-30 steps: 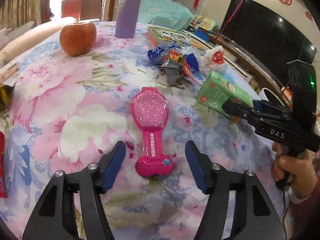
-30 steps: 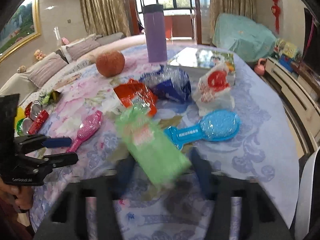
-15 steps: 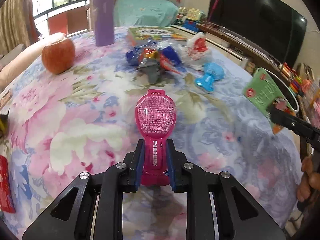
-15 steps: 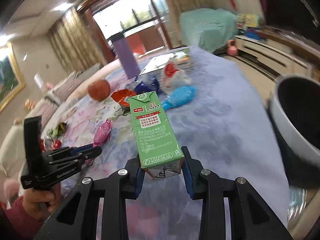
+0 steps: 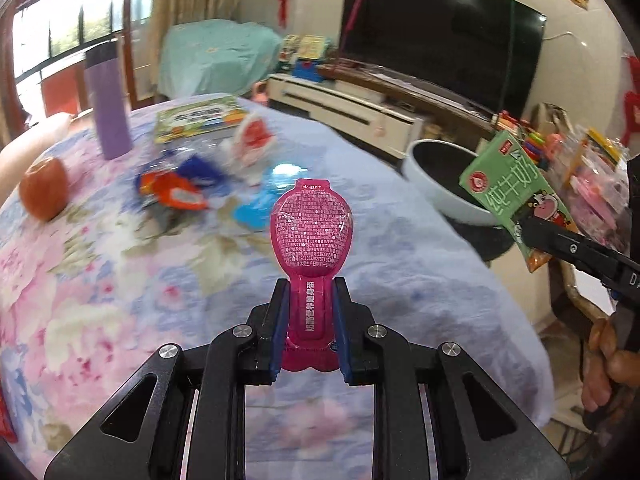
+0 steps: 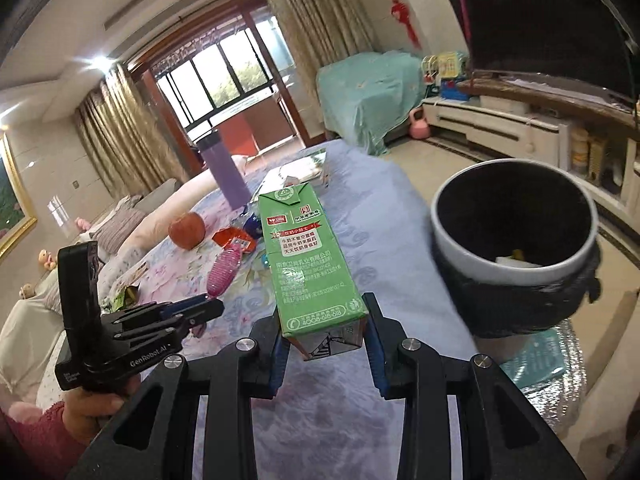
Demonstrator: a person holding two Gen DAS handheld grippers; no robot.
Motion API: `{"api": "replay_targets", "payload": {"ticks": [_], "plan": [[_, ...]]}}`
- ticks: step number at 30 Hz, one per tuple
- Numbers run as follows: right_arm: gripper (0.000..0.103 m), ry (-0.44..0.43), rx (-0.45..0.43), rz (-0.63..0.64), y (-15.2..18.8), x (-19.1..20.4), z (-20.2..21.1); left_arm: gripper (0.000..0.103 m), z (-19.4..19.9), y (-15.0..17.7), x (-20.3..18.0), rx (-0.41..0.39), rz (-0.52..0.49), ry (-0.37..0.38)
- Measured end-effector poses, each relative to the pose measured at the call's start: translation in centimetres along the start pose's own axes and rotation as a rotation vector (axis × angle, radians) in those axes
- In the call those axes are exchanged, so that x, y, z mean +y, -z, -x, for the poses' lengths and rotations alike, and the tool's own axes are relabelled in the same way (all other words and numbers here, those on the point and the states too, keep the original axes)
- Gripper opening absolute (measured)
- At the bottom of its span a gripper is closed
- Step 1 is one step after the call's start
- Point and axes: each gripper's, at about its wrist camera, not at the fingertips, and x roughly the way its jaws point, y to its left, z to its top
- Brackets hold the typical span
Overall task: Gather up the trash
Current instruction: 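Carry the green carton and pink brush over the black bin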
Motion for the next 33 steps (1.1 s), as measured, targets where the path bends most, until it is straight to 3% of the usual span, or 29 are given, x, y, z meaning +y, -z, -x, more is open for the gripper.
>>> {"api": "replay_targets", "payload": {"ticks": [11,22,33], "plan": [[0.033,0.018,-0.023,-0.043,1.0,-2.0,1.5,0.019,0.0,-0.4,-3.4,-0.004,0.015,0.082],[0.033,0.008,-0.023,-0.087,1.2,-4.3,1.7,0.019,-1.1,-0.8,-6.4,0.02,-0.009,0.093],[0.033,0.057,-0.038,-0.106,-0.1,-6.8,2.3,0.019,-2.6,-2.5,-8.9,0.024,-0.052,0.108]]}}
